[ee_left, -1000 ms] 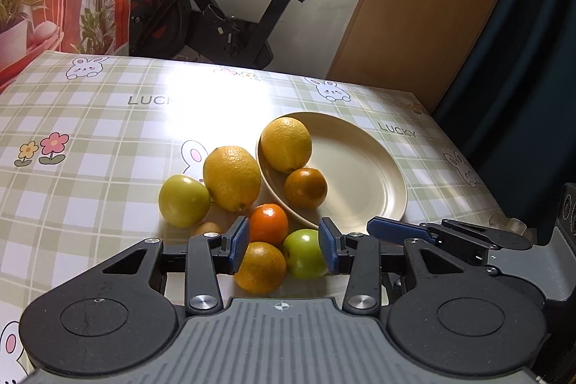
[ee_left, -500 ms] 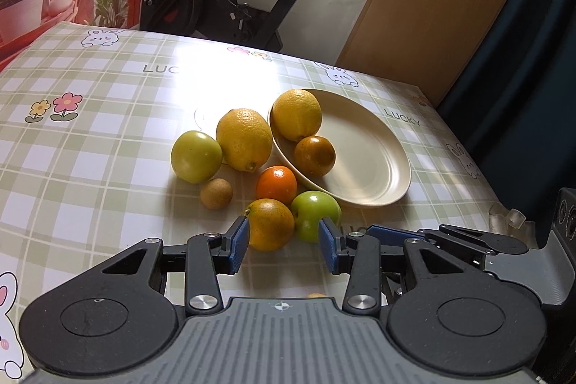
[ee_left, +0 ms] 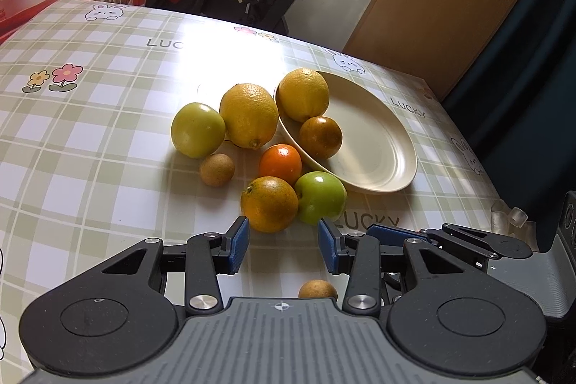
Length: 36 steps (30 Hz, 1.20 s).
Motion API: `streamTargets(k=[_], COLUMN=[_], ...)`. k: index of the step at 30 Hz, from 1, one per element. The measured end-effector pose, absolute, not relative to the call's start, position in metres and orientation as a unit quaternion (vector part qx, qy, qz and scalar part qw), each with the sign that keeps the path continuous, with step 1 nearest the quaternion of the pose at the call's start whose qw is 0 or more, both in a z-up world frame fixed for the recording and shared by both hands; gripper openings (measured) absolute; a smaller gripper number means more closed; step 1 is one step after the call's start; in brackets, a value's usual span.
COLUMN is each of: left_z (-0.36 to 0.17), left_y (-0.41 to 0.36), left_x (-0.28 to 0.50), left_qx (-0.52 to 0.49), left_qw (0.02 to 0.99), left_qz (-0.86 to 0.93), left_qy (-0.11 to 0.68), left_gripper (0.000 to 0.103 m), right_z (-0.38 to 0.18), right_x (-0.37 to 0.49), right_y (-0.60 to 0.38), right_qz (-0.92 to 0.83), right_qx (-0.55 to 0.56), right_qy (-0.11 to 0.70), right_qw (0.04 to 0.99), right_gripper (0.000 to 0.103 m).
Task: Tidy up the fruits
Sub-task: 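Lower the right gripper onto the small brown kiwi and close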
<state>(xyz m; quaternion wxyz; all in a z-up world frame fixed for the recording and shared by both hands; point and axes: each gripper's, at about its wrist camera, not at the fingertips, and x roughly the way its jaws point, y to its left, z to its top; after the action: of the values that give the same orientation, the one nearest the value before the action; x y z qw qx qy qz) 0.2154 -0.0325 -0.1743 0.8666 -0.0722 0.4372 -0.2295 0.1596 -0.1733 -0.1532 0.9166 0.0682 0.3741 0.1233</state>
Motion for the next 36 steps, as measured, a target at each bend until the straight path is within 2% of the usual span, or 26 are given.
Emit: streamTargets(k=[20,23,27,36], left_z=[-0.175,-0.176,-0.176,-0.173], left_y=[-0.029,-0.03,-0.031,-0.025], left_x=[0.216,0.216,0.216,0.224], left_qx=[-0.075,-0.072,-0.07,-0.065], left_qw=[0.869,0.869,0.87,0.879], left_qz=[-0.214,-0.213,-0.212,-0.196], left_qy=[0.44,0.44,0.44,0.429], left_gripper=[0.044,0.044,0.044,0.044], right_z=[-0.16,-0.161,-0.167,-0.168], right_x=[0.159,0.159,0.159,0.159], right_y=[-0.155,-0.152,-0.151,-0.159], right_qz=[0.197,0.203,0.208,0.173], right_qx=[0.054,0.049,0.044,0.041], right_qy=[0.399,0.403,0.414,0.402], right_qw=[0.894,0.891,0.885,0.898], right_gripper=[0.047,0.042,0.028,0.027])
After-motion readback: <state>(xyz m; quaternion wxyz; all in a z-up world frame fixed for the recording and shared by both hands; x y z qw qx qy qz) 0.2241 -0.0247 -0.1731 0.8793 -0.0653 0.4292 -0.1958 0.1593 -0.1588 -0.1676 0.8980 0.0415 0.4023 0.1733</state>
